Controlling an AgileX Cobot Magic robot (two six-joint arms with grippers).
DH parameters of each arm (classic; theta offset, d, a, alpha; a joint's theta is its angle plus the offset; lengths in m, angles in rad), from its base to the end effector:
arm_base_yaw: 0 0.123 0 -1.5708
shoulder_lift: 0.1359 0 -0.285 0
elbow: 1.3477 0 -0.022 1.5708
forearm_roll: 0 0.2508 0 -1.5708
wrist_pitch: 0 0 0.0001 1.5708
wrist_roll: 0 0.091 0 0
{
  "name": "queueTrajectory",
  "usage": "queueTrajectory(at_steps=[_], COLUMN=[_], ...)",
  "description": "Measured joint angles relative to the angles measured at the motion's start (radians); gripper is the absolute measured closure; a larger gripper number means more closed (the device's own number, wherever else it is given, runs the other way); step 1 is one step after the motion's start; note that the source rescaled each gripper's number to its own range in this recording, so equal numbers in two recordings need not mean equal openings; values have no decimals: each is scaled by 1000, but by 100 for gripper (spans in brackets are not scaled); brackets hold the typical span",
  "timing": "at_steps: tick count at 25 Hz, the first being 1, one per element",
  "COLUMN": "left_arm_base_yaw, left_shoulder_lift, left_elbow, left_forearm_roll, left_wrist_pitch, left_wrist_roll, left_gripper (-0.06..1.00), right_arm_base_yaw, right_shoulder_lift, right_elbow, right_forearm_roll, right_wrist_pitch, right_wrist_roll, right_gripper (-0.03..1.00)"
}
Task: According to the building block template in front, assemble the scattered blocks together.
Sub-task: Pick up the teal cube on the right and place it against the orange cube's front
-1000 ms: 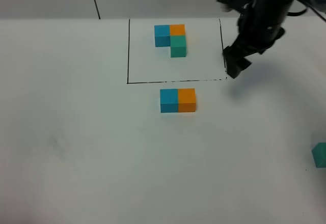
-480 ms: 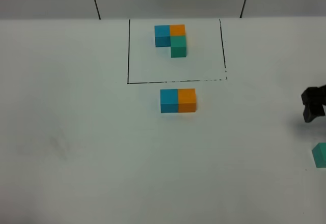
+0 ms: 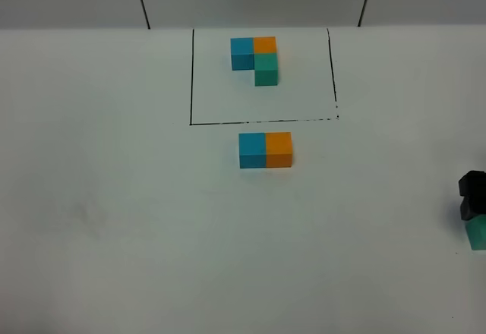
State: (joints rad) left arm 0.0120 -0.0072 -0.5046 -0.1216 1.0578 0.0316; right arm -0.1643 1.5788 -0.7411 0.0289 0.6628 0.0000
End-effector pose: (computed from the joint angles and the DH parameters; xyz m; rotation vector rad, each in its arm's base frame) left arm -0.0066 -0.0097 0.2792 0.0261 2.0255 -0.1176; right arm 0.2503 -0.0399 0.1602 0.2765 2.9702 0.0098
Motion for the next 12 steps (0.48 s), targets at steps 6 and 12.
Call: queueTrajectory(at_steps=[6,12], left_arm_base_yaw=[0,0], left_shoulder_lift=[0,0], left_elbow=[0,0], left_forearm_roll=[0,0], left_wrist_pitch=[0,0], left_wrist_roll=[0,0], left_gripper=[24,24], right_arm_base_yaw=[0,0], right_shoulder_lift=[0,40], right_elbow=[64,87], right_forearm_roll=[0,0], right_wrist_pitch=[-59,-105], right_wrist_roll=[-32,-42], right_gripper=[21,22])
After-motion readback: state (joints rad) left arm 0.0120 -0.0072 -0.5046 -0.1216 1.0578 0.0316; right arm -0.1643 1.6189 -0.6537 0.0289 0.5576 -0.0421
